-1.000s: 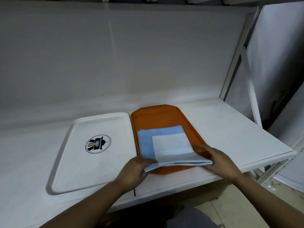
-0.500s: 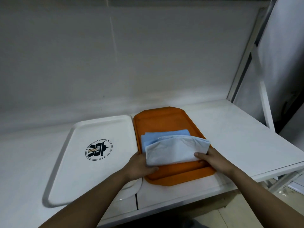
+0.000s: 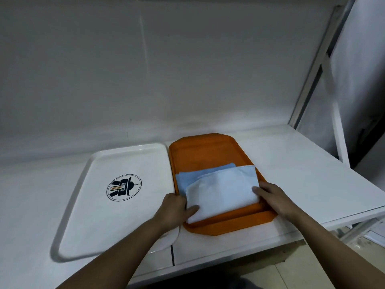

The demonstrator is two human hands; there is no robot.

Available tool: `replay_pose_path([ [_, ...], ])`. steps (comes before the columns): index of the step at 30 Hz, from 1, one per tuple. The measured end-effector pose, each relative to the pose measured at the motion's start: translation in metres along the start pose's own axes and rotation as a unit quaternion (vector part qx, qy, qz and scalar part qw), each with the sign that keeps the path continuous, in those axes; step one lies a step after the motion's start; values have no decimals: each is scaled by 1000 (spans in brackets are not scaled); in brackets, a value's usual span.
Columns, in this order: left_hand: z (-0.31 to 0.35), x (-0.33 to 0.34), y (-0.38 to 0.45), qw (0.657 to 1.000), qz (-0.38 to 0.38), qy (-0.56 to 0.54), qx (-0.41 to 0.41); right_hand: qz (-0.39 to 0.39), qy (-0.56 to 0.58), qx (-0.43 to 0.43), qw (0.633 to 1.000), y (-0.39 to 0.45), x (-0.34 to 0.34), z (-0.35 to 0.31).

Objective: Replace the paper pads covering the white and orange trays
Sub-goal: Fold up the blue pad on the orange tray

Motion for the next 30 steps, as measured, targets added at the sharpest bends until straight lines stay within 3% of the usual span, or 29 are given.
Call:
replay_pose_path([
  [7,4,-6,9,996,70,53,13,101,-294,-36,950,23,20,-9],
  [10,7,-5,13,996,83,43,-10,105,-341,-39,933,33,27,-11],
  [12,8,-8,15,996,79,-23,-38,111,-351,-50,928,39,30,-11],
  [17,13,-10,15,991,64,-71,-96,126,-332,-38,934,51,35,-8],
  [22,19,-8,14,989,111,44,-92,141,-310,-6,940,61,33,-2],
  [27,21,8,19,969,101,212,-81,177,-334,-9,926,62,37,-2],
  [30,24,8,17,959,83,259,-77,169,-356,-14,919,64,37,-4],
])
Point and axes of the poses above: each hand's wrist, its own y-axis towards the middle knuckle, its own x-axis out of the palm, z = x × y, the point moved 3 cm from there along y, towards the middle knuckle, and after that the axes turned 5 degrees about -x, right-handed, at the moved point
